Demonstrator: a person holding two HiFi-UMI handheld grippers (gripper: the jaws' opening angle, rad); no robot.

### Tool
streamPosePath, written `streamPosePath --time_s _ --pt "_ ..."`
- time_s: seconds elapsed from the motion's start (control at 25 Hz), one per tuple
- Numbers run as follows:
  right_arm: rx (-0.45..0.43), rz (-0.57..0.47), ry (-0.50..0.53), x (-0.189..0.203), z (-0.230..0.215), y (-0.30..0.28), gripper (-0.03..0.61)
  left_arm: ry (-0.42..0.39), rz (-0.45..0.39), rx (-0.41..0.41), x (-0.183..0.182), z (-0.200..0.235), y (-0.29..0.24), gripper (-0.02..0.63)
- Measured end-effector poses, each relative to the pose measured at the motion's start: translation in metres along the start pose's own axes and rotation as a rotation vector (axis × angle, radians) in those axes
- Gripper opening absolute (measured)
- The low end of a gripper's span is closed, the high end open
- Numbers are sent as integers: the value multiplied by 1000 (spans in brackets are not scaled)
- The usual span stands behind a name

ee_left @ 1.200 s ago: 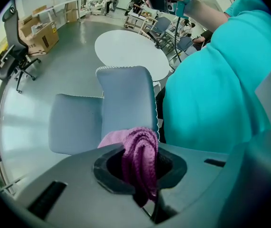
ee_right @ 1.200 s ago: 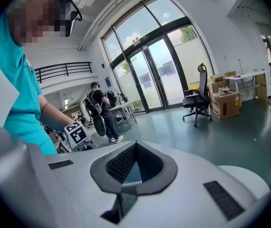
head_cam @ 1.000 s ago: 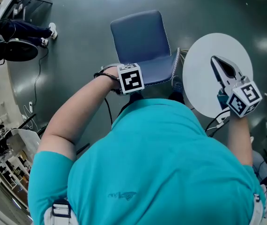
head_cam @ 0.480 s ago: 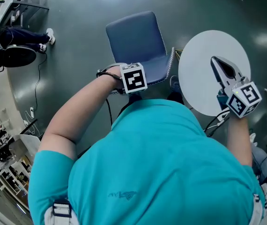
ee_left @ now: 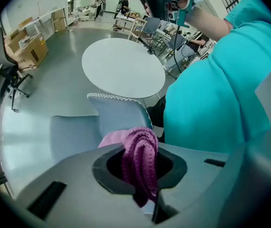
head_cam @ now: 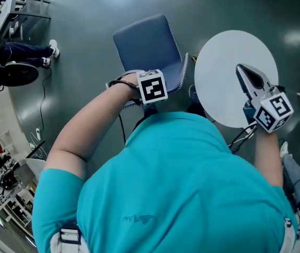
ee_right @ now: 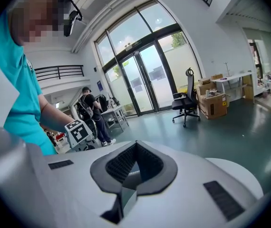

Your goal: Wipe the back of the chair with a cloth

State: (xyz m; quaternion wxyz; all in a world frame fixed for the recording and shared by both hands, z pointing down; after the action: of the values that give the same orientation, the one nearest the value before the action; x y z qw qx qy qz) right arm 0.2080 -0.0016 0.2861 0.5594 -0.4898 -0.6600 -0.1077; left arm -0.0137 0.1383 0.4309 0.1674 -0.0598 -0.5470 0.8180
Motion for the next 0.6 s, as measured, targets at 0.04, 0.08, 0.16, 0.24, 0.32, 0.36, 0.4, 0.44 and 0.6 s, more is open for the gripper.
streamPosePath --time_s 0.04,0.08,0.16,0.24,0.32,0.36,0.4,0.44,0.6 --pt "4 -4 -3 0 -1 3 -8 -7 -1 -1 -4 -1 0 58" --pt "8 -6 -6 0 -2 7 -8 -13 -2 -2 -8 0 1 58" --pt "20 -9 -8 -1 -6 12 -8 -25 -2 -4 -16 1 3 58" --pt "30 -12 -12 -1 -8 17 -8 -35 1 -5 -22 2 5 58" --pt "38 -19 -16 0 -9 22 -8 -44 3 -5 -29 2 5 58" --pt "42 -22 -19 1 -11 25 -8 -50 4 -6 -34 2 5 58" --pt "47 -24 -21 2 -13 29 -8 -56 3 -8 -39 3 4 58" --pt "52 -25 -24 3 -14 32 -8 -63 2 -11 -44 3 4 58" --pt "70 -29 -31 7 -20 43 -8 -98 -6 -30 -65 3 -2 58"
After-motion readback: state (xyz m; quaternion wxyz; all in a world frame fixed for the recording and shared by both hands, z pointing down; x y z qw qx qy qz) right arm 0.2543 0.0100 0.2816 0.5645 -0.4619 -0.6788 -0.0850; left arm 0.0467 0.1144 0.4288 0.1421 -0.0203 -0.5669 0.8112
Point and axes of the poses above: the fingertips, and each gripper's own axes: y backward along the fingers, z to its left, x out of its underside, the point moved 1 cm from there along y, backward along the fingers, and after that the axes turned 1 degree about -z, right-handed, at the moved point
